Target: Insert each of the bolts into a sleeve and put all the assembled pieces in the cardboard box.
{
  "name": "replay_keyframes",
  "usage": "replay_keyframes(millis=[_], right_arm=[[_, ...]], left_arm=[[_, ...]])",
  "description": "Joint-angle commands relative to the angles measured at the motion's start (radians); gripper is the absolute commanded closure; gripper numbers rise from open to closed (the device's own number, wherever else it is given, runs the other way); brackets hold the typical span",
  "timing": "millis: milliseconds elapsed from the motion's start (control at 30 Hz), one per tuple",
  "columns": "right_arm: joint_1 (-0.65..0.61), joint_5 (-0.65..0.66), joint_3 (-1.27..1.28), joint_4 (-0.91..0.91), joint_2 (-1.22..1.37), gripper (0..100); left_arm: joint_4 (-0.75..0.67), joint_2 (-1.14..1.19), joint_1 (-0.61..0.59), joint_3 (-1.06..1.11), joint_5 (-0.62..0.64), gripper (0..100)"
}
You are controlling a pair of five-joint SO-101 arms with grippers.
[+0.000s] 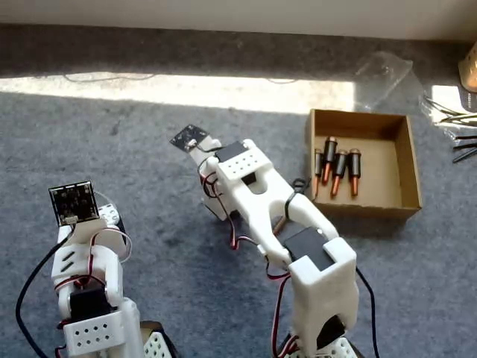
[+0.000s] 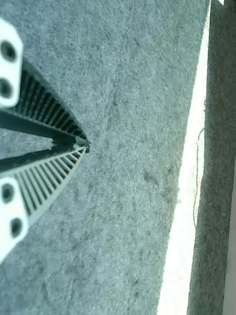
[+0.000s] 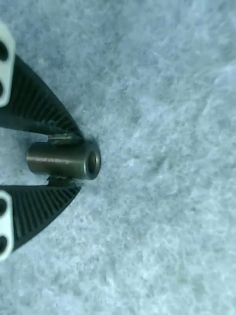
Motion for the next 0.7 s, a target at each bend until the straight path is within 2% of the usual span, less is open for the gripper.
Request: replay_keyframes(millis=[0, 300, 400, 667], right_arm=[[0.015, -0.003, -0.007, -0.004, 0.019, 91.1], [0.012, -0.003, -0.001, -0.005, 0.022, 91.4], [0.016, -0.003, -0.005, -0.005, 0.019, 99.8], [0.028, -0.009, -0.007, 0.002, -0.116, 99.5]], left_arm=[[-0.018, -0.01, -0.008, 0.021, -0.003, 99], [-0.018, -0.01, -0.008, 0.021, -0.003, 99], [-0.018, -0.01, -0.008, 0.021, -0.003, 99], [-0.018, -0.01, -0.008, 0.021, -0.003, 99]])
